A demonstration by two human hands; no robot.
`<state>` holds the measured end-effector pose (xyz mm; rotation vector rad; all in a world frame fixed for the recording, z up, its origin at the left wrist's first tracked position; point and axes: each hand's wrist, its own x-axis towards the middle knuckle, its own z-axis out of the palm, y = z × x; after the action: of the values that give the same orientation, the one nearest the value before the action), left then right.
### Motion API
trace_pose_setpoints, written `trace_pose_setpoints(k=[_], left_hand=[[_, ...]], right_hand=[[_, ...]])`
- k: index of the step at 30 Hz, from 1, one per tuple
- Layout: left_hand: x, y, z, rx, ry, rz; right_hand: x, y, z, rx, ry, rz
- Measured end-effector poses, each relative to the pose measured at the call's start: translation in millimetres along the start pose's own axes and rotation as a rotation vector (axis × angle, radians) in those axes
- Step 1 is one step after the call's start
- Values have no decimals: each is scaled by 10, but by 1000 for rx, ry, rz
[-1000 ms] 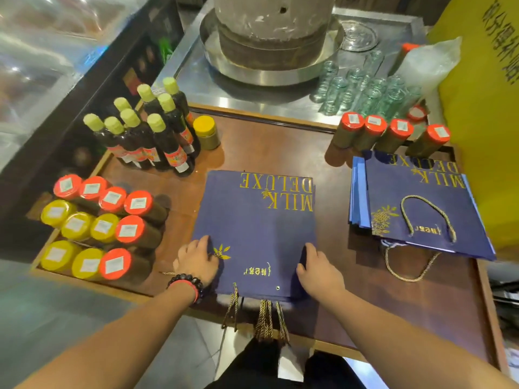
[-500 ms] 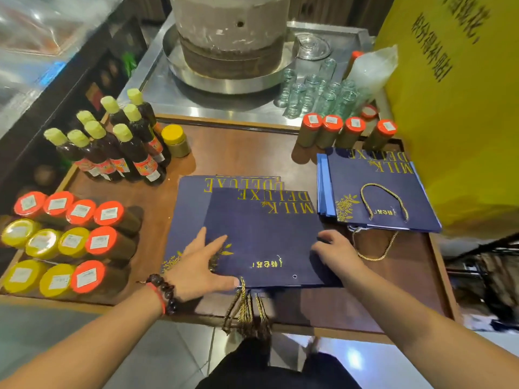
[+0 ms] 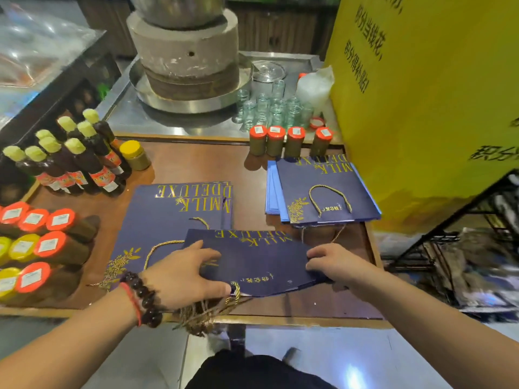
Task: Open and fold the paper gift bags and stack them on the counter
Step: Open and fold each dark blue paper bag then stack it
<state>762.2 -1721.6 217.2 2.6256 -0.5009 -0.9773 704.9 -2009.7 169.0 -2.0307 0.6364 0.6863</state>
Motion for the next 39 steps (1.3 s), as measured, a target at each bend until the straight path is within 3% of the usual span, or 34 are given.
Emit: trace_pose_setpoints(k=[5,11,18,20,22,25,27,29,33,39], left_hand=[[-141,351,182,-73,108,-79],[-87,871,482,-40,157,26],[142,1178,543,202,237,58],[263,1189,525,264,261,59],[360,1192,483,301,279,69],[470,1162,409,337,284,78],[513,1155,353,339,287,85],[532,1160,299,349,295,98],[528,1178,226,347,261,125],[577,1097,163,354,294,161]], right_hand=[[-236,364,-342,-15,-104,9],[-389,610,-768,-132,-93,12],[-485,582,-1049,-252,-20,90],[-456,561,-1083,-483,28,28],[-423,533,-1074,-714,180,-73],[-395,392,-886,-783,485,-363],[-445,253,-636,-725,589,-621],[-466,144,-383,-699,607,-759],[-338,35,-116,-705,614,-812],[-275,127,-555,-477,543,-761]])
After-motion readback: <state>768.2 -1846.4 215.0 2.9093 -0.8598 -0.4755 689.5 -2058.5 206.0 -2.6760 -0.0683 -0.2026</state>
